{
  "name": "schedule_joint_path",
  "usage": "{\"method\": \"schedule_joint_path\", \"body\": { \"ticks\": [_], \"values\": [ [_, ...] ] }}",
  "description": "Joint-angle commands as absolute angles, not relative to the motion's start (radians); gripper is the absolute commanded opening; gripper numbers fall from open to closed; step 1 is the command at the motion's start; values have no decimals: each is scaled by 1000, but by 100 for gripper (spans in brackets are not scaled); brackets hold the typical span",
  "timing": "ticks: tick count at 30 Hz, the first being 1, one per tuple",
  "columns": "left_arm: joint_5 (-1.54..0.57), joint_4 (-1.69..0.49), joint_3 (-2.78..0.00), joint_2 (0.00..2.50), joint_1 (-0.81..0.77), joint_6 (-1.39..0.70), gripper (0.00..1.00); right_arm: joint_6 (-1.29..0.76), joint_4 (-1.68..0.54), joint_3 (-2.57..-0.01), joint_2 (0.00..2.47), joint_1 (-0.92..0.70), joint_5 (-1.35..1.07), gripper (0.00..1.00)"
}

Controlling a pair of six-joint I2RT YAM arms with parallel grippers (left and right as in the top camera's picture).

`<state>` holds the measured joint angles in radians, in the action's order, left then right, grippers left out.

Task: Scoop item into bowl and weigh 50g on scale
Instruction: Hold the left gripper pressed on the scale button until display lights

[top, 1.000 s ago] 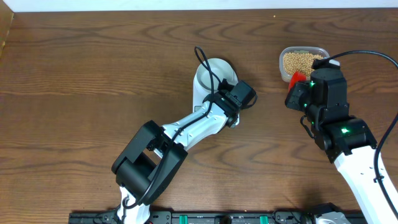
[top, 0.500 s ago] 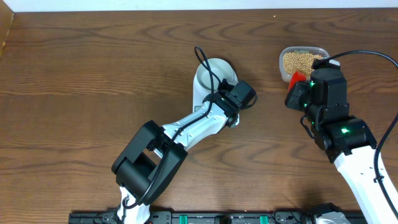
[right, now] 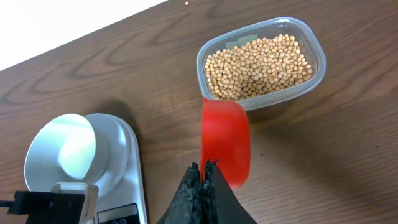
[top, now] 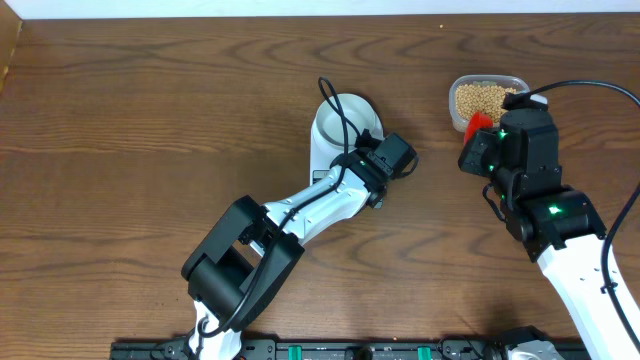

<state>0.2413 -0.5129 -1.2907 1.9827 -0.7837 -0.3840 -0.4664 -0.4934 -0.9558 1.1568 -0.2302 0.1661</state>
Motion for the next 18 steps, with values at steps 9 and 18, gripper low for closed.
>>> {"method": "schedule_joint_path", "body": {
  "ticks": [9,18],
  "values": [
    [222,-506,-1283,2021,-784,-367,7,-477,-494,-966,1159,-222,182,1],
    [222,-502,-1283,2021,-784,-367,7,-477,-494,-966,1159,-222,182,1]
  ]
}}
